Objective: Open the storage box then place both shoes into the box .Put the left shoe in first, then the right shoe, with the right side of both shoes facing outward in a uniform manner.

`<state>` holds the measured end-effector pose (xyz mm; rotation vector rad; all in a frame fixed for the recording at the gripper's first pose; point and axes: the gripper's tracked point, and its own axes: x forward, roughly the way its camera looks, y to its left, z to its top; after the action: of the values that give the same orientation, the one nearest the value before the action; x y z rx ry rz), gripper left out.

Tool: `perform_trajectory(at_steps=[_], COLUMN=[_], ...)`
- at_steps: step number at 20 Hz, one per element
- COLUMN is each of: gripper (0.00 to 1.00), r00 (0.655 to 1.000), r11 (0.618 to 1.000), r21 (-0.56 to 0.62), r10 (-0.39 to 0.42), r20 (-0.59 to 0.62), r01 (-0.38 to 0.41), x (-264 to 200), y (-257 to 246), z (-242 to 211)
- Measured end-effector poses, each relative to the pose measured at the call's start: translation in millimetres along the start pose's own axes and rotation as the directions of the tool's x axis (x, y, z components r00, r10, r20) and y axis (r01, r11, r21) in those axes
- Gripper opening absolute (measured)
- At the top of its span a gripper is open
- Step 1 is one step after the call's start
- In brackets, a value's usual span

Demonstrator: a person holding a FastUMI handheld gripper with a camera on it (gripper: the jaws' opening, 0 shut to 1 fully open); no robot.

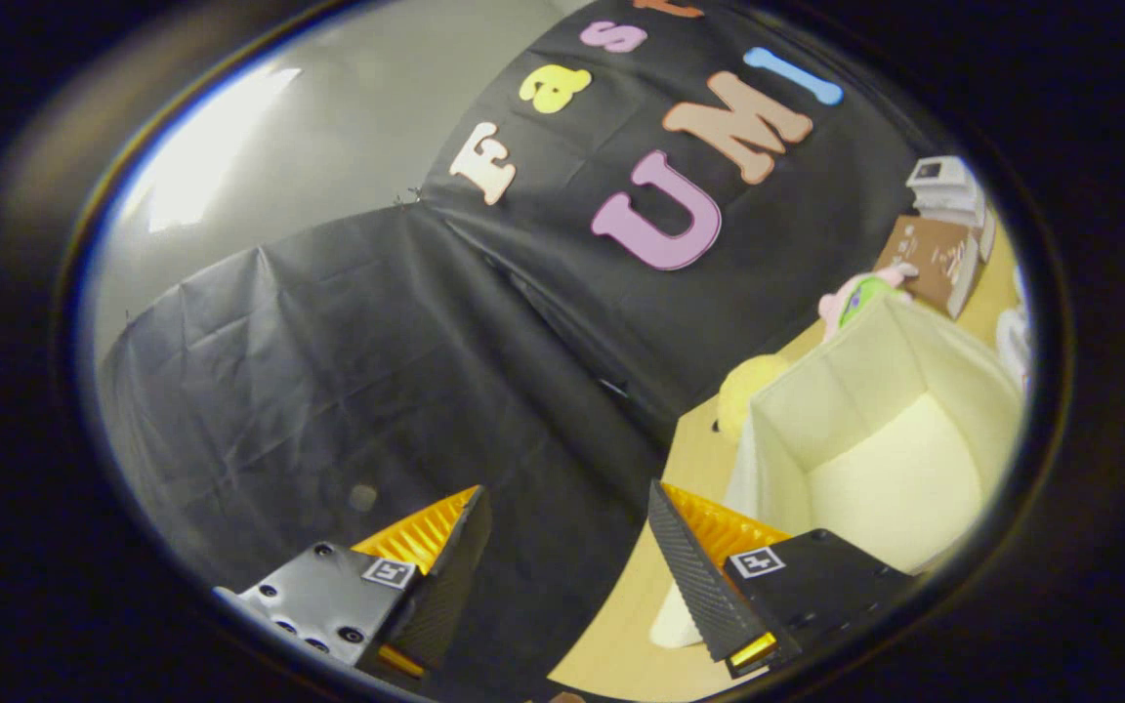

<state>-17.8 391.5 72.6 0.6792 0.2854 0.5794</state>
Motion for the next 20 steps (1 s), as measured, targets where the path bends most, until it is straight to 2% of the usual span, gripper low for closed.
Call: perform_trajectory(at_steps=[3, 6, 10, 14, 18, 20], gripper=[1.0, 1.0, 1.0, 1.0, 1.0, 1.0], r00=[0.995, 0.981, 0.945, 0.883, 0.794, 0.754], r11=[0.984, 0.947, 0.887, 0.823, 0.725, 0.687], r21=[-0.155, -0.265, -0.337, -0.329, -0.323, -0.312], r10=[-0.083, -0.154, -0.264, -0.4, -0.556, -0.615], r20=[0.063, 0.118, 0.193, 0.244, 0.245, 0.23], r01=[0.092, 0.181, 0.317, 0.464, 0.608, 0.656], x=[-15, -32, -66, -103, -135, -150], y=[-21, -39, -71, -118, -177, -200], z=[36, 68, 114, 146, 158, 157])
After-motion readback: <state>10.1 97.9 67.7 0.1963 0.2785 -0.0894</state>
